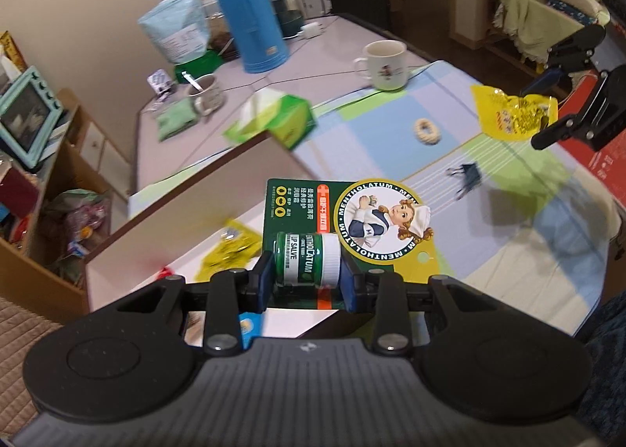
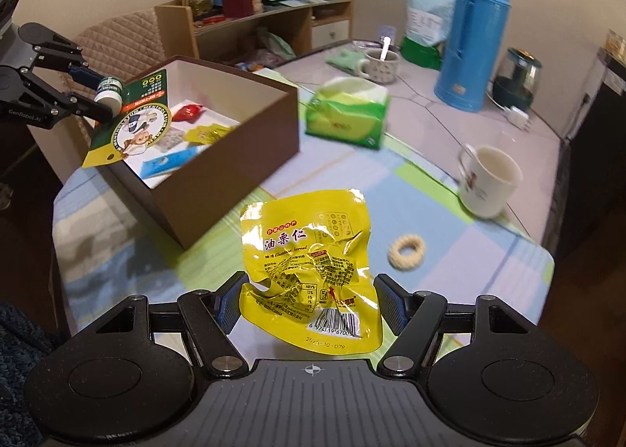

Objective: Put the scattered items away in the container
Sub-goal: 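Carry the green ointment card and yellow packet over the box with both tools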

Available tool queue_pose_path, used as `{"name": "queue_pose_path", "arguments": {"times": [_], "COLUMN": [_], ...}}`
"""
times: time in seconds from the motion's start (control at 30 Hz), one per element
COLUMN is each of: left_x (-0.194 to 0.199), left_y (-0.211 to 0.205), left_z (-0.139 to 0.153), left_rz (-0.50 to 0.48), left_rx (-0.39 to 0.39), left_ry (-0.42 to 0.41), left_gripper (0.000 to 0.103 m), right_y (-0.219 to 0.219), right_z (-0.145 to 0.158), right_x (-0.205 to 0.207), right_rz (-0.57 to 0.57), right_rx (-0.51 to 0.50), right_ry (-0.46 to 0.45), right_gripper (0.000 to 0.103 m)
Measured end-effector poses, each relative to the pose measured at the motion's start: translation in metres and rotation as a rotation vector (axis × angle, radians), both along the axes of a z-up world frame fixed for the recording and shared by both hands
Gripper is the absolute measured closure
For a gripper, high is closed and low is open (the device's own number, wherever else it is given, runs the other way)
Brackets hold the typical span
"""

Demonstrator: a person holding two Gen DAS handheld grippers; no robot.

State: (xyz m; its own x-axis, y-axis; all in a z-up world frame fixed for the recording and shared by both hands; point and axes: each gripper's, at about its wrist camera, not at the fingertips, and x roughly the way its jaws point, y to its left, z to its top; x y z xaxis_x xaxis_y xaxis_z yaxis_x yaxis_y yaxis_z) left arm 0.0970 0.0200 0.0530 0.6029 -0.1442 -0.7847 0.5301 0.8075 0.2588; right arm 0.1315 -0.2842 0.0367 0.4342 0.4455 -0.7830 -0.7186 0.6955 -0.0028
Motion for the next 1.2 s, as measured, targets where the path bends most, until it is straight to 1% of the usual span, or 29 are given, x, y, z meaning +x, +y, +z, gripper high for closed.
{"name": "queue_pose_path", "arguments": {"times": [0.4, 0.77, 0.97, 1.2], "left_x": [0.011, 0.036, 0.057, 0.079], "left_y": [0.074, 0.128, 0.153, 0.169], "left_z": [0.012, 0.016, 0.014, 0.0], "left_rz": [0.038, 0.048, 0.022, -0.032], "left_rx": [0.046, 0.087, 0.117, 0.144], "left_ry": [-0.036, -0.058, -0.048, -0.004], "left_gripper": [0.073, 0.073, 0.073, 0.073], "right_y": [0.075, 0.144, 0.178, 0.204], "right_z": [0.02, 0.033, 0.032, 0.024], "right_x": [0.015, 0.034, 0.047, 0.059], "right_rz": [0.083, 0.144, 0.176, 0.207], "right_rx": [0.029, 0.073, 0.069, 0.042], "right_ry": [-0.029, -0.057, -0.047, -0.009], "right_gripper": [0.034, 0.034, 0.034, 0.034]}}
